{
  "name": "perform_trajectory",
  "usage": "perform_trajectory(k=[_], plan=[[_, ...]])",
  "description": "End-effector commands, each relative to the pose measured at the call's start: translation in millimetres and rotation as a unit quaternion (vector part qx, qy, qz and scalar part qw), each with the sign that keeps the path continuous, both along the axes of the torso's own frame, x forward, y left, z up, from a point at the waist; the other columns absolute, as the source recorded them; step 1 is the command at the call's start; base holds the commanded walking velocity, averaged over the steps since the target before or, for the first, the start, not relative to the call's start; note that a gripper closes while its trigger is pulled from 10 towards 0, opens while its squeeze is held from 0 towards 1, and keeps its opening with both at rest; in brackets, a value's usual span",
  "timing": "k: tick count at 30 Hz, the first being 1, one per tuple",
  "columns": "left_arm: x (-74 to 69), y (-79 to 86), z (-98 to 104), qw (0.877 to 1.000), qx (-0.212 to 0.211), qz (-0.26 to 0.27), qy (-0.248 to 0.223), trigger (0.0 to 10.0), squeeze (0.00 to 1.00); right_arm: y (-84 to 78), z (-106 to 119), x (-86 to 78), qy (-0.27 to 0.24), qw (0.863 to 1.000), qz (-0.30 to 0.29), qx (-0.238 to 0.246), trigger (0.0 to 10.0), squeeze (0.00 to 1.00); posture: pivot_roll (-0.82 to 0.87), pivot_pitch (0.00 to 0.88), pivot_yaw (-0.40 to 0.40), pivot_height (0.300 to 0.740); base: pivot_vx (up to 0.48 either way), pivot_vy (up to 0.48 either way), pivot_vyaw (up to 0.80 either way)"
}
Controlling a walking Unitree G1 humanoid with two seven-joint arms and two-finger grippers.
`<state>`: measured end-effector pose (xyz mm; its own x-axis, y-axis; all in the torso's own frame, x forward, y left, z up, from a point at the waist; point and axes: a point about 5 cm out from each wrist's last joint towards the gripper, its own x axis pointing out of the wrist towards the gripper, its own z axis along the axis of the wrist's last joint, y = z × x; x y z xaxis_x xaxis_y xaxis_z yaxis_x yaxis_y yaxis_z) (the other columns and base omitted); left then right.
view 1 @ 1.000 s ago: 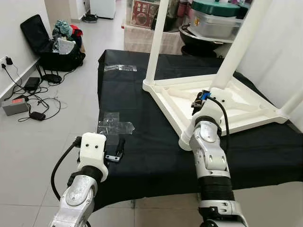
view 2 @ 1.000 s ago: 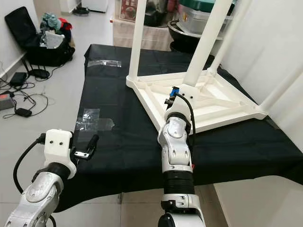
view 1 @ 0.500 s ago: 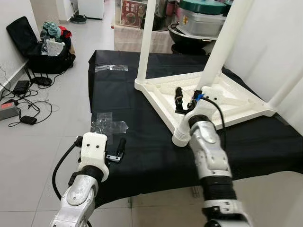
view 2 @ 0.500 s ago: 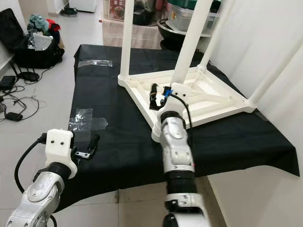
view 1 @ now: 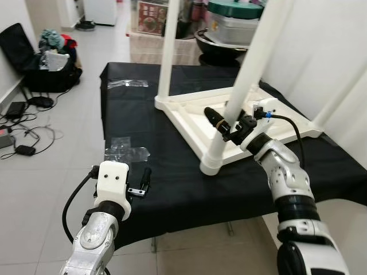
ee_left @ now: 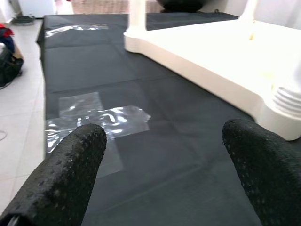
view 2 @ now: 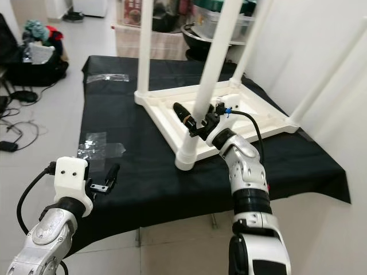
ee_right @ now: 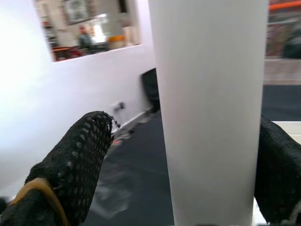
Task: Building children table
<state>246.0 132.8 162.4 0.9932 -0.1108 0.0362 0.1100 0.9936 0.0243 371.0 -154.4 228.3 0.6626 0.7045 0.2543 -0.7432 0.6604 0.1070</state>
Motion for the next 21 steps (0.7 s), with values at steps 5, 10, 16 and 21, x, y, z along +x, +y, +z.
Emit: perform_trajectory(k=[5,10,16,21], plan=[[-1.5,-1.6,0,1.0,0.005,-0.002,-0.002,10.0,0.0,31.0,-4,-3.8,0.018,0.988,0.153,-0.015,10.0,0.0,0.16,0.101,-0.137,0.74,0.0,0.0,0.0],[-4.2,-5.3,1,1.0,0.001,-0.011,-0.003,10.0,0.0,46.6,-1,1.2,0.015,0.983,0.183,-0.021,10.0,0.0,0.17,0.104,-0.143,0.74,0.0,0.0,0.0],[-7.6,-8.8,-1,1.0,-0.002,-0.016,0.001,10.0,0.0,60.1,5,12.0,0.001,0.992,0.121,-0.03,0.0,0.0,0.16,0.1,-0.15,0.74,0.0,0.0,0.0],[-6.8,-10.0,-3,1.0,-0.002,-0.016,0.002,10.0,0.0,49.5,0,20.6,0.001,1.0,-0.008,-0.027,0.0,0.0,0.15,0.094,-0.148,0.74,0.0,0.0,0.0]])
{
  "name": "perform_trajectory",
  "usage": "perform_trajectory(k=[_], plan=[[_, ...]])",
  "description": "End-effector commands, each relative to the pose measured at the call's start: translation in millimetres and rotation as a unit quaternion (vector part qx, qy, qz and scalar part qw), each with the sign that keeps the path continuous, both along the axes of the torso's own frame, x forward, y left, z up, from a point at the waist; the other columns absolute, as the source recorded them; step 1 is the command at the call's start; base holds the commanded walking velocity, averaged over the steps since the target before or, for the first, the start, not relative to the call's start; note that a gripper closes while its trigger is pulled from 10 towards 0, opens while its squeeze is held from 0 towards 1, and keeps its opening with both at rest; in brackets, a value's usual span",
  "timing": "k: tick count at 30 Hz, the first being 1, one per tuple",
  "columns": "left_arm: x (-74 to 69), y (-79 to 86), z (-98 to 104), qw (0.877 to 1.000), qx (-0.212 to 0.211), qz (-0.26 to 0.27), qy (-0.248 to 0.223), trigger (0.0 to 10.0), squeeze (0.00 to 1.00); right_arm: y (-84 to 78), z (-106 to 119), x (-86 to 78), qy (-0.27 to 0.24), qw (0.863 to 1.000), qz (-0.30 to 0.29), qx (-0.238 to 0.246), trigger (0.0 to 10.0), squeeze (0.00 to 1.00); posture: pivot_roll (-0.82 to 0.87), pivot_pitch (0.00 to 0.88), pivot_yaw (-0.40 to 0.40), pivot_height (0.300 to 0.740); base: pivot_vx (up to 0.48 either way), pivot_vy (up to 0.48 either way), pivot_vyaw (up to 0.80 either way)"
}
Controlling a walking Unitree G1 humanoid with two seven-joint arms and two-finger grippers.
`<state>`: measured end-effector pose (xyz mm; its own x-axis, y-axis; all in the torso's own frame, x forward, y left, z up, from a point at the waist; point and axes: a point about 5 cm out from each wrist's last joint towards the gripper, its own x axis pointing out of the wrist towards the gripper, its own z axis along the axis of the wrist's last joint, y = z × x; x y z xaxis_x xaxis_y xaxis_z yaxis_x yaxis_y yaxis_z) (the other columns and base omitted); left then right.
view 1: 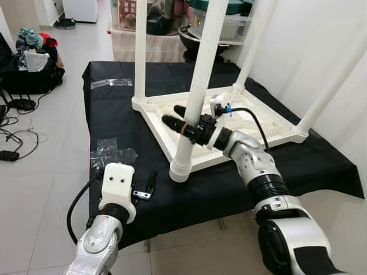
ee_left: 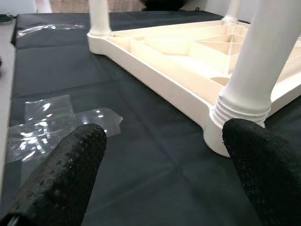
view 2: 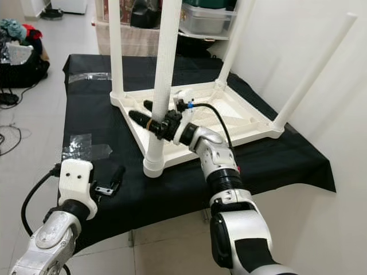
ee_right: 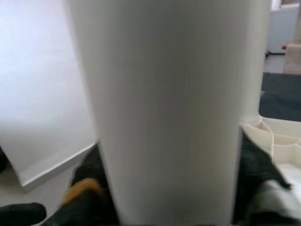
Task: Building children table
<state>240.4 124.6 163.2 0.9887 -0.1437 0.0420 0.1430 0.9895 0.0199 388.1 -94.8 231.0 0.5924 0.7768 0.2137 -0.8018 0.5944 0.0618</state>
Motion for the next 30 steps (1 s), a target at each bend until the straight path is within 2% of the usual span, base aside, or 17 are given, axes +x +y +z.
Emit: perform_trajectory(k=[1,6,7,9,10,13,14,16,20,21,22,23,24,25,28,29,30], plan=[[-1.2,-1.8,-3,1.0,0.0,0.001,0.004,10.0,0.0,-10.1,-3,3.4,0.003,0.999,-0.054,0.004,0.0,0.0,0.15,0.094,-0.148,0.74,0.0,0.0,0.0],[1.0,-0.2,-2,1.0,0.003,0.003,0.001,10.0,0.0,-21.7,-16,5.0,0.025,0.989,-0.147,-0.004,0.0,0.0,0.15,0.095,-0.147,0.74,0.0,0.0,0.0],[2.0,0.7,-2,1.0,0.004,0.004,-0.001,10.0,0.0,-28.4,-21,5.8,0.036,0.977,-0.212,-0.016,0.0,0.0,0.14,0.098,-0.148,0.74,0.0,0.0,0.0],[3.5,2.5,-1,1.0,0.005,0.007,-0.002,10.0,0.0,-43.8,-31,4.3,0.068,0.931,-0.356,-0.032,0.0,0.0,0.14,0.096,-0.145,0.74,0.0,0.0,0.0],[3.5,2.5,-1,1.0,0.005,0.007,-0.002,10.0,0.0,-43.8,-31,4.3,0.068,0.931,-0.356,-0.032,0.0,0.0,0.14,0.096,-0.145,0.74,0.0,0.0,0.0],[3.7,2.1,-1,1.0,0.006,0.007,-0.002,10.0,0.0,-54.0,-40,-7.0,0.112,0.857,-0.503,0.002,0.0,0.0,0.14,0.096,-0.141,0.74,0.0,0.0,0.0],[3.7,2.1,-1,1.0,0.006,0.007,-0.002,10.0,0.0,-54.0,-40,-7.0,0.112,0.857,-0.503,0.002,0.0,0.0,0.14,0.096,-0.141,0.74,0.0,0.0,0.0],[3.9,0.4,-1,1.0,0.005,0.006,-0.002,10.0,0.0,-54.0,-42,-17.9,0.127,0.808,-0.575,0.032,0.0,0.0,0.14,0.097,-0.139,0.74,0.0,0.0,0.0],[3.9,-0.5,-1,1.0,0.004,0.006,-0.003,10.0,0.0,-46.3,-41,-20.8,0.124,0.8,-0.585,0.041,0.0,0.0,0.14,0.1,-0.137,0.74,0.0,0.0,0.0],[4.0,-0.7,-1,1.0,0.003,0.006,-0.002,10.0,0.0,-34.3,-38,-18.7,0.124,0.817,-0.56,0.05,9.3,0.0,0.14,0.109,-0.135,0.74,0.0,0.0,0.0],[4.0,-0.7,-1,1.0,0.003,0.006,-0.002,10.0,0.0,-34.3,-38,-18.7,0.124,0.817,-0.56,0.05,9.3,0.0,0.14,0.109,-0.135,0.74,0.0,0.0,0.0],[3.8,-0.7,-1,1.0,0.0,0.007,-0.001,10.0,0.0,-23.2,-35,-18.6,0.119,0.831,-0.54,0.057,10.0,0.0,0.13,0.12,-0.133,0.74,0.0,0.0,0.0],[3.7,-0.4,-1,1.0,-0.001,0.008,0.0,10.0,0.0,-14.7,-31,-18.4,0.113,0.845,-0.52,0.06,10.0,1.0,0.13,0.116,-0.132,0.74,0.0,0.0,0.0],[4.6,0.1,-1,1.0,-0.002,0.009,0.0,10.0,0.0,-10.2,-26,-17.2,0.098,0.857,-0.503,0.059,10.0,1.0,0.13,0.132,-0.132,0.74,0.0,0.0,0.0],[5.1,0.4,-1,1.0,-0.003,0.009,0.0,10.0,0.0,-9.9,-21,-17.1,0.078,0.859,-0.503,0.053,10.0,1.0,0.12,0.137,-0.132,0.74,0.0,0.0,0.0],[5.9,0.0,0,1.0,-0.003,0.008,-0.001,10.0,0.0,-9.9,-15,-14.6,0.06,0.868,-0.49,0.048,10.0,0.93,0.12,0.142,-0.132,0.74,0.0,0.0,0.0],[6.8,-0.7,1,1.0,-0.003,0.006,-0.002,10.0,0.0,-11.3,-10,-12.7,0.045,0.872,-0.486,0.041,10.0,0.0,0.12,0.15,-0.133,0.74,0.0,0.0,0.0]])
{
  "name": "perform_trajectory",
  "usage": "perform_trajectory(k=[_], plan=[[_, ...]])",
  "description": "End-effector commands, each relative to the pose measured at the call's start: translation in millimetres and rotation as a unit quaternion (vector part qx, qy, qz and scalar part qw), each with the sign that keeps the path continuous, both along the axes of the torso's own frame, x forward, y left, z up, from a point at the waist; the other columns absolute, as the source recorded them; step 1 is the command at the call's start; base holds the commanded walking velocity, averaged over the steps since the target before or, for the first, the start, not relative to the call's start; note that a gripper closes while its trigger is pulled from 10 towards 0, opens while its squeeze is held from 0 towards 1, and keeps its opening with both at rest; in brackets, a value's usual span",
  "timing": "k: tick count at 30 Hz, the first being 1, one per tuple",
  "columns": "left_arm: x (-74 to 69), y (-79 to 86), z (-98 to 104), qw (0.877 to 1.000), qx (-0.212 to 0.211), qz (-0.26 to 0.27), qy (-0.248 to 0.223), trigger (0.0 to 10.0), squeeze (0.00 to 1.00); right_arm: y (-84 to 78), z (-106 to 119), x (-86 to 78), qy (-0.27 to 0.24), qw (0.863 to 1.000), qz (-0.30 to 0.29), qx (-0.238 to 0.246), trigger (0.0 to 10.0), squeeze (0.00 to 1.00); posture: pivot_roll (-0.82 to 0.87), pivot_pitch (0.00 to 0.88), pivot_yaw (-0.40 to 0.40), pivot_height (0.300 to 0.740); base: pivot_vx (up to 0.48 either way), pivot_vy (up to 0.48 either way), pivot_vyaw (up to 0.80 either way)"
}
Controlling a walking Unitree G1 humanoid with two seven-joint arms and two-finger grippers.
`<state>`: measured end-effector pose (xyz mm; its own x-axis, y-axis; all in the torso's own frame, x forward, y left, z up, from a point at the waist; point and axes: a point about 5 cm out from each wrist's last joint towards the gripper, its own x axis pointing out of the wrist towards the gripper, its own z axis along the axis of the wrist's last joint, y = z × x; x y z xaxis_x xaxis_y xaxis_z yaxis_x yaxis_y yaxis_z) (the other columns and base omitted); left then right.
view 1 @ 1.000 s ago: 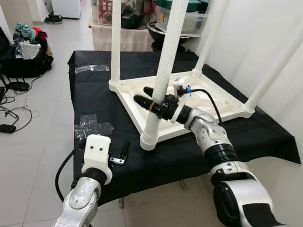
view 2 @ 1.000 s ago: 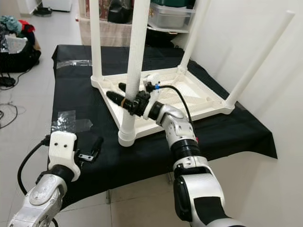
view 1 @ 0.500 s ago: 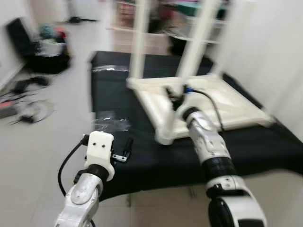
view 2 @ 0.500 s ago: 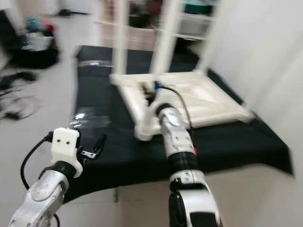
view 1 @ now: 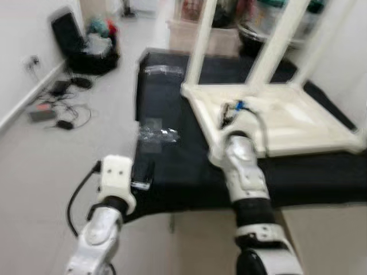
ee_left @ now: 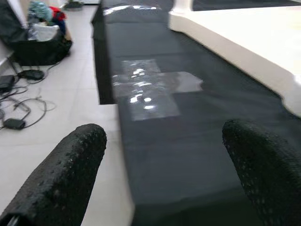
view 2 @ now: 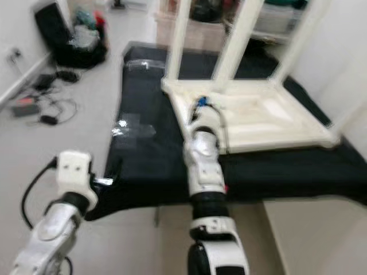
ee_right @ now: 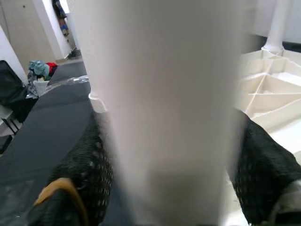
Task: Building children table
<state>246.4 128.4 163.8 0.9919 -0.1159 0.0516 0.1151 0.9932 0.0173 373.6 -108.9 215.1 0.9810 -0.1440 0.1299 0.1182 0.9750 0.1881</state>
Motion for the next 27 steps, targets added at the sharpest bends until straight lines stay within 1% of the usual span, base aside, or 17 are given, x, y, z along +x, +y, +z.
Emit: perform_trajectory(k=[1,2,6,9,11,13,14,15,17,18,19,20,21,23,25,26,27], plan=[[0.7,-4.5,0,1.0,-0.001,-0.007,0.003,10.0,0.0,2.7,6,1.8,-0.016,1.0,0.012,-0.009,10.0,0.0,0.12,0.15,-0.133,0.74,0.0,0.0,0.0],[0.7,-5.9,0,1.0,-0.004,-0.009,0.003,10.0,0.0,-1.2,9,8.5,-0.019,0.998,0.05,-0.015,10.0,0.0,0.11,0.153,-0.133,0.74,0.0,0.0,0.0],[0.5,-6.8,0,1.0,-0.006,-0.01,0.003,10.0,0.0,-7.5,10,13.9,-0.02,0.996,0.085,-0.014,10.0,0.0,0.11,0.167,-0.136,0.74,0.0,0.0,0.0],[-0.3,-8.0,0,1.0,-0.006,-0.011,0.005,10.0,0.0,-14.5,14,21.2,-0.033,0.977,0.21,-0.022,10.0,0.0,0.11,0.176,-0.133,0.74,0.0,0.0,0.0],[-0.3,-8.0,0,1.0,-0.006,-0.011,0.005,10.0,0.0,-14.5,14,21.2,-0.033,0.977,0.21,-0.022,10.0,0.0,0.11,0.176,-0.133,0.74,0.0,0.0,0.0],[0.0,-8.4,1,1.0,-0.005,-0.012,0.004,10.0,0.0,-18.9,21,21.9,-0.043,0.947,0.314,-0.053,10.0,0.0,0.11,0.188,-0.13,0.74,0.0,0.0,0.0],[0.0,-8.4,1,1.0,-0.005,-0.012,0.004,10.0,0.0,-18.9,21,21.9,-0.043,0.947,0.314,-0.053,10.0,0.0,0.11,0.188,-0.13,0.74,0.0,0.0,0.0],[0.3,-8.7,2,1.0,-0.003,-0.013,0.002,10.0,0.0,-19.8,25,20.3,-0.044,0.927,0.367,-0.072,10.0,0.0,0.12,0.195,-0.133,0.74,0.0,0.0,0.0],[0.3,-8.7,2,1.0,-0.003,-0.013,0.002,10.0,0.0,-19.8,25,20.3,-0.044,0.927,0.367,-0.072,10.0,0.0,0.12,0.195,-0.133,0.74,0.0,0.0,0.0],[0.9,-8.8,2,1.0,-0.002,-0.014,0.001,10.0,0.0,-20.2,28,19.0,-0.045,0.909,0.407,-0.081,10.0,0.0,0.12,0.192,-0.131,0.74,0.0,0.0,0.0],[1.4,-8.5,3,1.0,-0.002,-0.015,0.0,10.0,0.0,-18.3,33,16.6,-0.046,0.886,0.455,-0.083,10.0,0.0,0.12,0.197,-0.131,0.74,0.0,0.0,0.0],[1.4,-8.5,3,1.0,-0.002,-0.015,0.0,10.0,0.0,-18.3,33,16.6,-0.046,0.886,0.455,-0.083,10.0,0.0,0.12,0.197,-0.131,0.74,0.0,0.0,0.0],[1.6,-8.2,4,1.0,-0.003,-0.016,-0.001,10.0,0.0,-17.2,36,15.1,-0.048,0.869,0.485,-0.082,10.0,0.0,0.11,0.198,-0.133,0.74,0.0,0.0,0.0],[1.6,-8.2,4,1.0,-0.003,-0.016,-0.001,10.0,0.0,-17.2,36,15.1,-0.048,0.869,0.485,-0.082,10.0,0.0,0.11,0.198,-0.133,0.74,0.0,0.0,0.0],[0.4,-11.7,3,1.0,-0.001,-0.024,0.001,10.0,0.0,-7.1,40,9.2,-0.054,0.817,0.568,-0.084,10.0,0.0,0.13,0.193,-0.139,0.74,0.0,0.0,0.0],[0.4,-11.7,3,1.0,-0.001,-0.024,0.001,10.0,0.0,-7.1,40,9.2,-0.054,0.817,0.568,-0.084,10.0,0.0,0.13,0.193,-0.139,0.74,0.0,0.0,0.0],[-0.2,-13.4,3,1.0,-0.001,-0.028,0.001,10.0,0.0,-4.0,41,7.8,-0.054,0.802,0.589,-0.084,10.0,0.0,0.13,0.193,-0.14,0.74,0.0,0.0,0.0]])
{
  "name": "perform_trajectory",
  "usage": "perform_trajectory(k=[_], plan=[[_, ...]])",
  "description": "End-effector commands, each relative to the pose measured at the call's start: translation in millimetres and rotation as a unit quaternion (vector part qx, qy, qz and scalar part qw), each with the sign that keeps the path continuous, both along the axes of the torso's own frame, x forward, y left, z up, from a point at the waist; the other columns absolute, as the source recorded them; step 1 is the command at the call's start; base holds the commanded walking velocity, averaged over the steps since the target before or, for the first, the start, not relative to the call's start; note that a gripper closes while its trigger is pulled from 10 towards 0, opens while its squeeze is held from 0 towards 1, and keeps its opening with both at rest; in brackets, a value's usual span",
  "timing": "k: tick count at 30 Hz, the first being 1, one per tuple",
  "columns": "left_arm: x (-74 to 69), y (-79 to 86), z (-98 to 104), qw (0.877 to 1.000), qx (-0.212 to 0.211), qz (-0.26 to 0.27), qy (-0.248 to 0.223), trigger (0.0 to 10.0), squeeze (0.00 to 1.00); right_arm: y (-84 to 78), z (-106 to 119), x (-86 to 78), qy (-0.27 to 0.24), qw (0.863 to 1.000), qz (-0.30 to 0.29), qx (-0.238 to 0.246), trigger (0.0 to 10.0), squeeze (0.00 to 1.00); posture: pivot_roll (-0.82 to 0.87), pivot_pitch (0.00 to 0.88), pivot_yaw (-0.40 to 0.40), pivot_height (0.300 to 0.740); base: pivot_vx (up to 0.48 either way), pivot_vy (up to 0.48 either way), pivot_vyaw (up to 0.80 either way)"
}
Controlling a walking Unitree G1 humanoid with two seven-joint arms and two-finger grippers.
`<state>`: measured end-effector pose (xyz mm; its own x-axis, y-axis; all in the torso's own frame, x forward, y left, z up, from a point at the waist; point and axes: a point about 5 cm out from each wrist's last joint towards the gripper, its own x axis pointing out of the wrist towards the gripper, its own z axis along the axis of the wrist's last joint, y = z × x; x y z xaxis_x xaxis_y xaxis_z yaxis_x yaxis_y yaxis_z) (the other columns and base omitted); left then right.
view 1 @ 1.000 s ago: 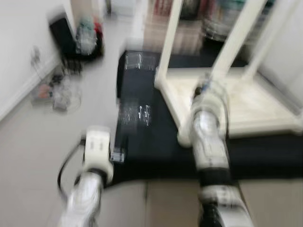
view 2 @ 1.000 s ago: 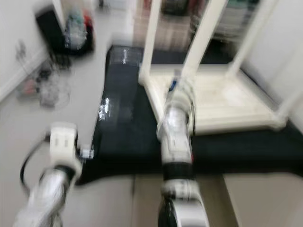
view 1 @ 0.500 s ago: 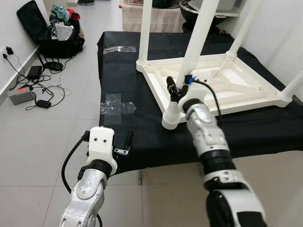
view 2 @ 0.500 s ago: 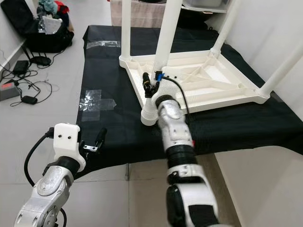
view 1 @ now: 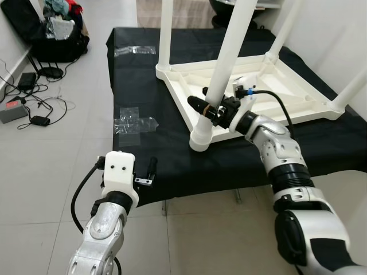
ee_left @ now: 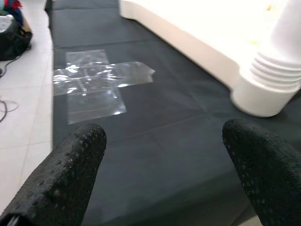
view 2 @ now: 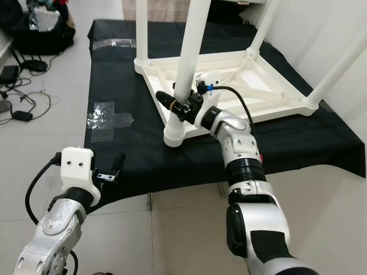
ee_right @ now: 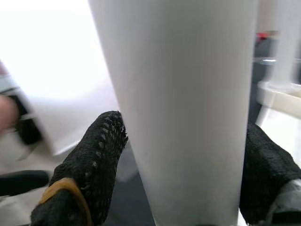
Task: Building children table
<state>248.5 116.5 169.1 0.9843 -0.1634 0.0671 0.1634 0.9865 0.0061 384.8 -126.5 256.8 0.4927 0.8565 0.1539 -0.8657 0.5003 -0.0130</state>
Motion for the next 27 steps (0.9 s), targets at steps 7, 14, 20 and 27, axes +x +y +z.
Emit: perform_trajectory(k=[7,14,20,27], plan=[[-8.0,-4.9,-6,1.0,0.007,-0.009,0.013,10.0,0.0,37.6,-7,1.2,-0.022,0.998,0.043,-0.036,0.0,0.0,0.13,0.162,-0.143,0.74,0.0,0.0,0.0],[-7.9,-5.7,-7,1.0,0.009,-0.011,0.012,10.0,0.0,30.3,-1,14.9,-0.03,0.995,-0.092,-0.021,0.0,0.0,0.13,0.139,-0.155,0.74,0.0,0.0,0.0],[-4.9,-4.1,-5,1.0,0.014,-0.01,0.006,10.0,0.0,-1.4,-19,26.0,0.04,0.945,-0.323,0.007,0.0,0.0,0.13,0.135,-0.145,0.74,0.0,0.0,0.0],[-2.7,-2.0,-5,1.0,0.022,-0.011,0.004,10.0,0.0,-25.2,-44,8.8,0.11,0.814,-0.568,0.047,0.0,0.0,0.13,0.127,-0.139,0.74,0.0,0.0,0.0]])
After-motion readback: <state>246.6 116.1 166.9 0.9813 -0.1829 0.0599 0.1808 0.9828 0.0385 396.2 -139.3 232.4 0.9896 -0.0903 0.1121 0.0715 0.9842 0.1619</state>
